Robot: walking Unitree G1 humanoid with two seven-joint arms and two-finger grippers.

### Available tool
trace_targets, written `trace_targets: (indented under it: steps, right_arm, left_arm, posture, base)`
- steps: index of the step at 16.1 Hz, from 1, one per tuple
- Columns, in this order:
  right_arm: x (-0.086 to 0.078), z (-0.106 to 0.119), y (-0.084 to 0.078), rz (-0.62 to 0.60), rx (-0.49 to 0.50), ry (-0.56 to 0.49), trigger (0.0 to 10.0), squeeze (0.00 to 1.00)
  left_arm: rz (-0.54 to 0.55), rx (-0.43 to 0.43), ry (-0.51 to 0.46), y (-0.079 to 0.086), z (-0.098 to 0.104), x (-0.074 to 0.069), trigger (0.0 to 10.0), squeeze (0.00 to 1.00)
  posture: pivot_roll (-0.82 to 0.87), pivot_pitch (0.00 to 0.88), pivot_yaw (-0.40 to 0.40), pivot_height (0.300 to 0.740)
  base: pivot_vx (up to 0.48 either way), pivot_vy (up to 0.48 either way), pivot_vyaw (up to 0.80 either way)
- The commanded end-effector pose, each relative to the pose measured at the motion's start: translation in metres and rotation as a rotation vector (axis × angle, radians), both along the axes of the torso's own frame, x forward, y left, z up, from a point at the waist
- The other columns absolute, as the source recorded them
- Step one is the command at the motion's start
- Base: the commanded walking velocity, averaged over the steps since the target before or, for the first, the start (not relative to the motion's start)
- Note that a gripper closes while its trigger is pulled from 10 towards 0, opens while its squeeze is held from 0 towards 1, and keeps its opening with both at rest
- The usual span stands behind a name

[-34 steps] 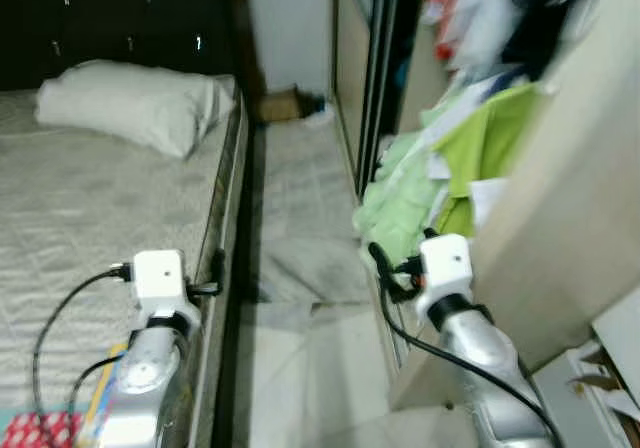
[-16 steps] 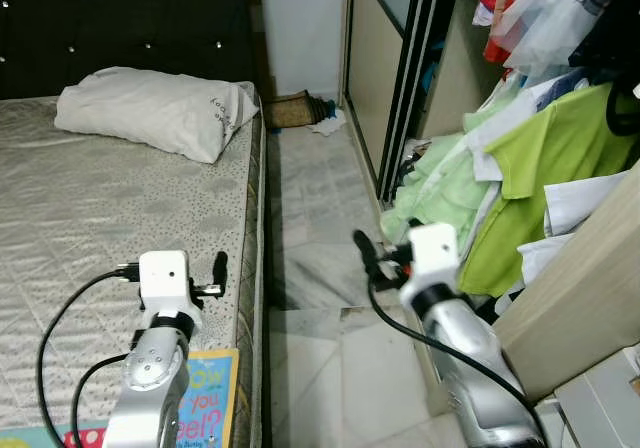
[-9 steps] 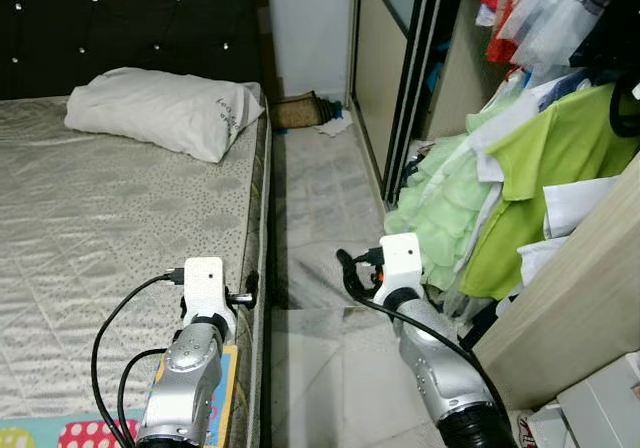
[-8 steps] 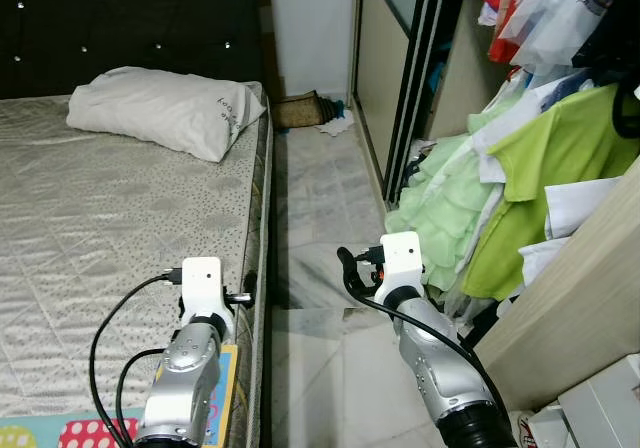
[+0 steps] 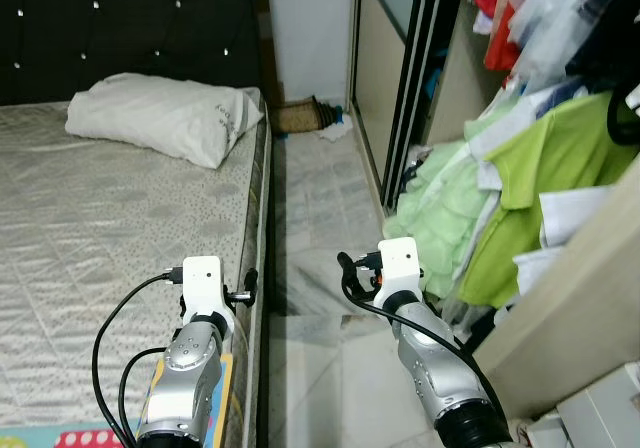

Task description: Clean up the room

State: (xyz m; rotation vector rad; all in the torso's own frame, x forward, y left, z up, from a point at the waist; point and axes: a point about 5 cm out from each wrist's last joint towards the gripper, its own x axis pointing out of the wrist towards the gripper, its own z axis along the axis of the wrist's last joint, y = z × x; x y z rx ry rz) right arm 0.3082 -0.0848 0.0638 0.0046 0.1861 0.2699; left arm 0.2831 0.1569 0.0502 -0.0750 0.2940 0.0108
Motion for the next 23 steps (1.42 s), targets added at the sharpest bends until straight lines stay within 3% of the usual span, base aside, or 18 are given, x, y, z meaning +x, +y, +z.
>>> trace_targets:
  steps: [1, 9, 23]
  right_arm:
    - [0.0001, -0.001, 0.0041, 0.011, 0.002, 0.001, 10.0, 0.0]
    - [-0.0002, -0.0001, 0.004, 0.015, 0.012, -0.019, 10.0, 0.0]
    - [0.0006, 0.0014, 0.0027, 0.011, -0.013, -0.052, 10.0, 0.0]
  left_arm:
    - [0.003, -0.003, 0.002, 0.0021, -0.001, 0.0003, 10.0, 0.0]
    - [0.01, -0.012, 0.006, 0.0019, -0.002, -0.0006, 10.0, 0.0]
    - [0.004, -0.008, 0.01, 0.0002, -0.0021, -0.0017, 10.0, 0.0]
  posture:
    - [-0.13, 0.028, 0.041, 0.74]
    - [-0.12, 0.036, 0.036, 0.74]
    - [-0.12, 0.041, 0.035, 0.74]
  base:
    - [0.315, 0.0, 0.0]
    - [0.304, 0.0, 0.0]
    - [0.303, 0.351, 0.0]
